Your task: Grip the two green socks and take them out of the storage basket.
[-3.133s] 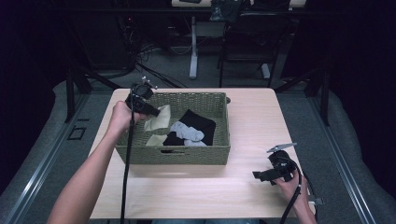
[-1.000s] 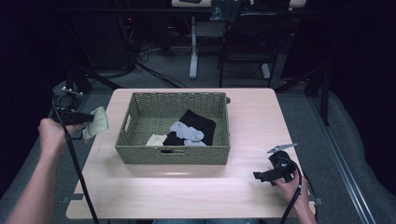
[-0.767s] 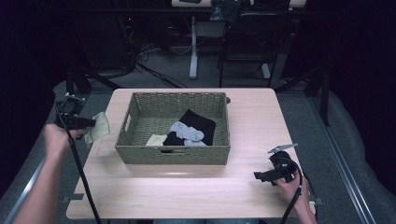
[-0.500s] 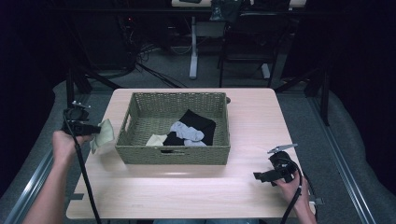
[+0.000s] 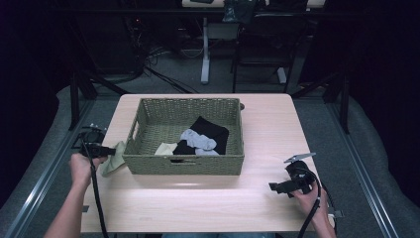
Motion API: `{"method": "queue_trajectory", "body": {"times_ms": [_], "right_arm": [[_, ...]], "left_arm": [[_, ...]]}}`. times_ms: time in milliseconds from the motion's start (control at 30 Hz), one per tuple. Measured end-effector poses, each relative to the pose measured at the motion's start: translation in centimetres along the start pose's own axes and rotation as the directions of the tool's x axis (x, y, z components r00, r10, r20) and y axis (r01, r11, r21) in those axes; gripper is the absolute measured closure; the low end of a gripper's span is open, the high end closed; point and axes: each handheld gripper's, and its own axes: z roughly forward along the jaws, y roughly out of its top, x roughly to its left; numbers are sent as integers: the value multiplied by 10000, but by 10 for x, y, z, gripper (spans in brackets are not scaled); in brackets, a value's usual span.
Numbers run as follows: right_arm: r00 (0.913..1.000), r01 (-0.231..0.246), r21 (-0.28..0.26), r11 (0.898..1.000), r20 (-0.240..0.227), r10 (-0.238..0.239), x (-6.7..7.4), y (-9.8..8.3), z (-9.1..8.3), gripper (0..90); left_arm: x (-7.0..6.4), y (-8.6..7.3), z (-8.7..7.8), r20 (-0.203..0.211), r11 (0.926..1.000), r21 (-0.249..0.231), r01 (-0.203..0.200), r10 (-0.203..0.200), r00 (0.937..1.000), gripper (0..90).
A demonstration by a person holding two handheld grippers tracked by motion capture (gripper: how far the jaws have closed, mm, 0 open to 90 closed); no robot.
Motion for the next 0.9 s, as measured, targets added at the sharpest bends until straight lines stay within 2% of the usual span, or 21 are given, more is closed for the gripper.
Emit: {"method": "queue_trajectory", "body": {"times_ms": [33,167,200,300,333,367,400,433,533,567,667,767,800,833,900], "right_arm": [[10000,-66,-67,10000,-19,65,0,0,0,17],[10000,-63,-40,10000,-2,63,0,0,0,17],[10000,-57,-46,10000,-12,57,0,0,0,17],[10000,-51,-24,10000,-28,51,-1,0,0,17],[10000,-65,-27,10000,-26,65,-1,0,0,17],[10000,-65,-27,10000,-26,65,-1,0,0,17],[9999,-105,-47,9999,41,105,-1,-1,0,17],[10000,-94,-44,9999,32,94,0,-1,1,17],[10000,-35,9,10000,-40,35,0,0,1,17],[10000,-12,17,10000,-21,12,0,0,1,17],[10000,-9,3,10000,-19,9,0,0,1,17],[9999,-83,-62,9999,63,84,0,0,1,17],[10000,-76,-48,10000,53,76,0,0,1,17],[10000,-76,-48,10000,53,76,0,0,1,17],[10000,-79,-12,10000,-35,79,-1,0,0,17]], "left_arm": [[1,-3,8,52,9999,137,86,-87,9999,864],[2,-6,15,194,9994,203,264,-268,9995,856],[3,-6,15,258,9994,208,294,-299,9992,825],[4,-4,7,574,9990,161,428,-437,9974,632],[5,-1,-6,534,9991,-29,428,-425,9977,490],[5,-1,-6,534,9991,-29,428,-425,9977,413],[5,3,-22,541,9984,-350,442,-423,9976,378],[4,7,-31,511,9979,-515,392,-366,9980,345],[-4,19,-59,454,9968,-790,117,-81,9989,227],[-4,19,-59,454,9968,-790,117,-81,9989,191],[-15,33,-84,322,9932,-1138,-263,301,9990,162],[-26,45,-102,387,9879,-1473,-487,550,9977,137],[-33,53,-111,505,9858,-1561,-622,708,9962,103],[-33,53,-111,505,9858,-1561,-622,708,9962,101],[-42,60,-116,610,9831,-1631,-833,943,9937,97]]}}
